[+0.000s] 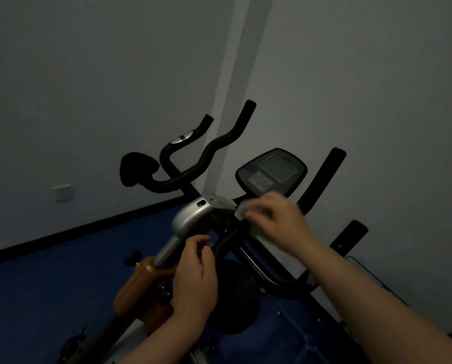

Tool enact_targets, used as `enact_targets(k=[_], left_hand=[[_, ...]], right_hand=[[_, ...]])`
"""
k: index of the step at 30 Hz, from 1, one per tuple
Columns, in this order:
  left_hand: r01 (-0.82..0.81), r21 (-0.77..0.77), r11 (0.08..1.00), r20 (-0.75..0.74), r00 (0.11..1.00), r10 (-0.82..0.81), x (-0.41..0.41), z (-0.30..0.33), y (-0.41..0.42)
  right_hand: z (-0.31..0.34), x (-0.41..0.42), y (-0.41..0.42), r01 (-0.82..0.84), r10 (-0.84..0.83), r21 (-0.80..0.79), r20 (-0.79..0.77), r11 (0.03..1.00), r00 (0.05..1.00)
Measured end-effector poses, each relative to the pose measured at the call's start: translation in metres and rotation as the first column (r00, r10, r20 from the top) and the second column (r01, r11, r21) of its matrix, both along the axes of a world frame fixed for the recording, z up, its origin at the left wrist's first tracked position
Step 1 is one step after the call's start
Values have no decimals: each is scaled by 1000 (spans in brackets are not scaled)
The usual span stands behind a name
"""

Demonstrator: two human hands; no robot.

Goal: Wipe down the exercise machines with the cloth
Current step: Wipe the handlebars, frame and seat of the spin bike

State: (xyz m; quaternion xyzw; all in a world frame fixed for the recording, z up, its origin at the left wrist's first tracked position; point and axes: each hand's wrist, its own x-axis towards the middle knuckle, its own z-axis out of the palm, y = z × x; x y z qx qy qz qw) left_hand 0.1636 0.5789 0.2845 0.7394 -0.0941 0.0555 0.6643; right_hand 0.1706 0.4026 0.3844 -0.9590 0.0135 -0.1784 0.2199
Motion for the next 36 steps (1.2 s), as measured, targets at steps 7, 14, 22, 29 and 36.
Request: enact_targets(k=[7, 14, 22, 29, 36], left_hand=[[-50, 47, 998, -17, 999, 51, -3, 3, -1], [-113, 168, 979, -7, 993, 116, -6, 3, -3], [-237, 254, 938, 182, 964, 194, -16, 12, -18], [-339, 335, 879, 274, 928, 254, -15, 11, -28], [-347, 340, 874, 287, 923, 255, -16, 7, -28]], right_hand=[[-42, -14, 40, -102, 105, 37, -88, 994, 991], [-31, -7, 7, 74, -91, 99, 180, 992, 980], [-39, -55, -28, -215, 190, -171, -152, 961, 970], [-50, -63, -32, -225, 214, -102, -103, 969, 971], [-55, -56, -9, -262, 253, -76, -109, 962, 961]])
